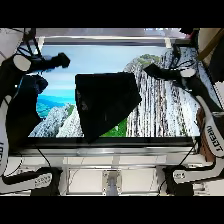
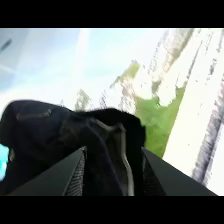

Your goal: Fold the clothes and pants, and hang the long-sleeved shirts on hangers.

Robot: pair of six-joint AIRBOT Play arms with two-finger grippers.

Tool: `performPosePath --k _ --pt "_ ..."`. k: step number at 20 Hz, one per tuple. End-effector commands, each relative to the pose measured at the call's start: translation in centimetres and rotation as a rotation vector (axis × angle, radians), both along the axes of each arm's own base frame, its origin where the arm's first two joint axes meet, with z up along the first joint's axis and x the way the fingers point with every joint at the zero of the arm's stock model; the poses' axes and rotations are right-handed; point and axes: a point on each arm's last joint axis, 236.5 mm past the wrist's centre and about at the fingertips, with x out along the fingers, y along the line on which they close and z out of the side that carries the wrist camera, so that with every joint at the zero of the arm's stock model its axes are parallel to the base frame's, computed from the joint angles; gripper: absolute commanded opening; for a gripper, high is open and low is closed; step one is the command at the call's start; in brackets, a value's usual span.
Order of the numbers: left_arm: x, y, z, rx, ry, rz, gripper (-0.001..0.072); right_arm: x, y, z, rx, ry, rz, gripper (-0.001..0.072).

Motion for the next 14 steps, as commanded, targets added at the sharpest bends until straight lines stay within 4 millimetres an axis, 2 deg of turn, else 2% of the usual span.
performPosePath --k 1,3,4,6,8,11,14 --pt "-7.4 -2.4 -6.5 -0.003 0.313 -0.127 0.071 -4.3 -4.9 -0.7 -0.105 0.138 0.047 0.0404" --pt "-10.2 -6.0 -10.9 -0.082 0.416 -0.17 0.071 -5.7 -5.9 -0.2 -0.105 0.168 0.064 0.0404" --pt "-11.0 -7.8 -12.6 -0.111 0.422 -0.192 0.071 -6.2 -6.0 0.2 -0.111 0.167 0.076 0.0404" --pt "-11.2 -10.1 -14.6 -0.167 0.402 -0.166 0.071 -6.7 -5.7 1.4 -0.12 0.144 0.087 0.0404" --pt "-11.5 -10.8 -16.3 -0.168 0.436 -0.167 0.071 -6.9 -5.6 2.4 -0.121 0.126 0.089 0.0404" --pt "-11.4 -10.2 -18.3 -0.18 0.495 -0.125 0.071 -7.1 -5.5 2.9 -0.124 0.119 0.093 0.0404" --pt "-10.4 -10.4 -18.6 -0.214 0.479 -0.091 0.071 -7.4 -5.4 2.8 -0.122 0.127 0.101 0.0404"
